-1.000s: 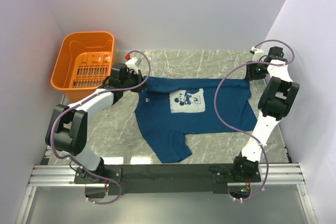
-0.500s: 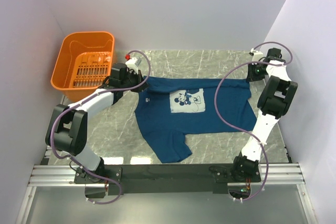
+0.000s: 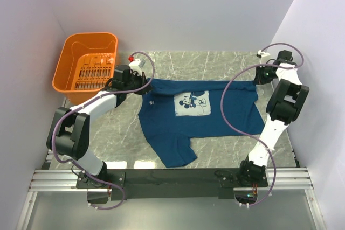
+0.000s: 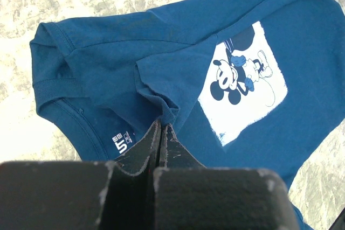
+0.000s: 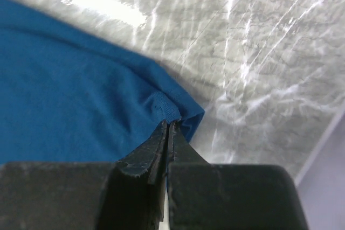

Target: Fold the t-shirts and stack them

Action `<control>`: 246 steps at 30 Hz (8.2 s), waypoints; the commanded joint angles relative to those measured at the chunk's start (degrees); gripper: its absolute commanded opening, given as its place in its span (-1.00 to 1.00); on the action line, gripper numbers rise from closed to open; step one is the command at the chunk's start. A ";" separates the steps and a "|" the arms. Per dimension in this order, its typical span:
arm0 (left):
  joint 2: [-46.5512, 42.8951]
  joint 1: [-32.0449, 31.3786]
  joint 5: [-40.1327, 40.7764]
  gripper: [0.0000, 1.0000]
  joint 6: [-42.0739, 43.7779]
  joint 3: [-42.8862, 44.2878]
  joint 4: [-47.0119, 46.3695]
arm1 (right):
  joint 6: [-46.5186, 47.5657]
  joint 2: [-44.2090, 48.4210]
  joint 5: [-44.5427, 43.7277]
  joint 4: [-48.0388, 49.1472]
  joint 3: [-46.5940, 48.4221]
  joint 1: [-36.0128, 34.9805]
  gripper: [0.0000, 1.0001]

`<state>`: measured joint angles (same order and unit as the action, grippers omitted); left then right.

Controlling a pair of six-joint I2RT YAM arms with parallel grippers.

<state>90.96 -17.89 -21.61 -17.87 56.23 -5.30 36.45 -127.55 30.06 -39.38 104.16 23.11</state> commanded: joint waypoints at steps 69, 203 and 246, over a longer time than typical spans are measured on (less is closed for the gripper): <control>-2.89 -0.22 2.00 -0.99 0.90 -0.33 -0.06 | 22.96 10.91 -0.18 -6.86 -13.89 -4.48 -0.93; 32.26 4.18 24.15 -0.82 -20.98 41.42 23.14 | -34.52 -10.18 -2.65 -3.34 14.14 -1.32 -0.24; 40.00 4.44 22.05 -0.39 -24.14 55.91 24.81 | -46.47 -11.68 -2.91 11.86 25.74 -0.88 -0.50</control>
<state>130.63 -13.87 1.28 -40.91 106.96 20.08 -8.54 -139.83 29.32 -33.76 126.54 22.00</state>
